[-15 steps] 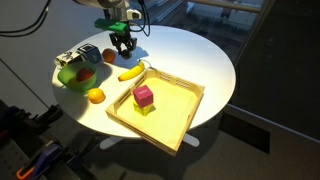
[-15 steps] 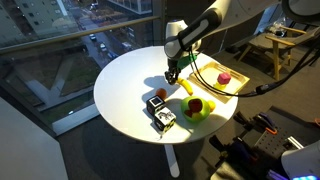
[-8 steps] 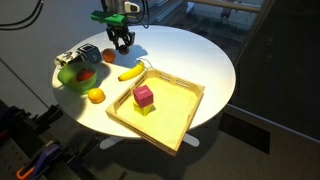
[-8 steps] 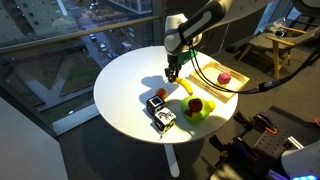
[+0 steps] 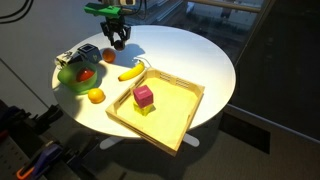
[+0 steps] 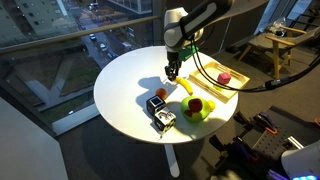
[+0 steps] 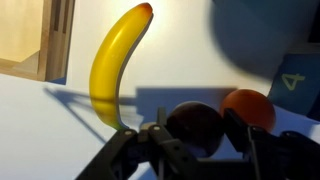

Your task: Pick up the brown plush toy and put it in the green bowl

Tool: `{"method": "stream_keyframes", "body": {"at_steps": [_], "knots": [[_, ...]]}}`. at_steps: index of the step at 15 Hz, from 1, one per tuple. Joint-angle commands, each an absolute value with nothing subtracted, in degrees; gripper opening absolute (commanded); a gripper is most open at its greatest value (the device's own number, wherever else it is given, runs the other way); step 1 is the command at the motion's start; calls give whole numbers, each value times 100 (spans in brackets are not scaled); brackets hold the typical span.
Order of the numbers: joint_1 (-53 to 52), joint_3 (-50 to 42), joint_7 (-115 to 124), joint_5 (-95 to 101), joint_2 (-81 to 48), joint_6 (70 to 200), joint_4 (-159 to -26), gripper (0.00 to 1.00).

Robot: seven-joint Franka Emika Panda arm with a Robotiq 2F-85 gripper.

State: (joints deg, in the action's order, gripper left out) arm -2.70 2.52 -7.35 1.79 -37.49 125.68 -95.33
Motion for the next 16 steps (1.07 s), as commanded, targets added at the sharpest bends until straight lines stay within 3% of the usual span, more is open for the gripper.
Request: {"method": "stream_keyframes", "body": {"at_steps": [1, 16], "knots": [[-333, 319, -854, 329, -3300, 12455, -9969, 34], [-668, 344, -321, 449, -2355, 12536, -11104, 34]]}}
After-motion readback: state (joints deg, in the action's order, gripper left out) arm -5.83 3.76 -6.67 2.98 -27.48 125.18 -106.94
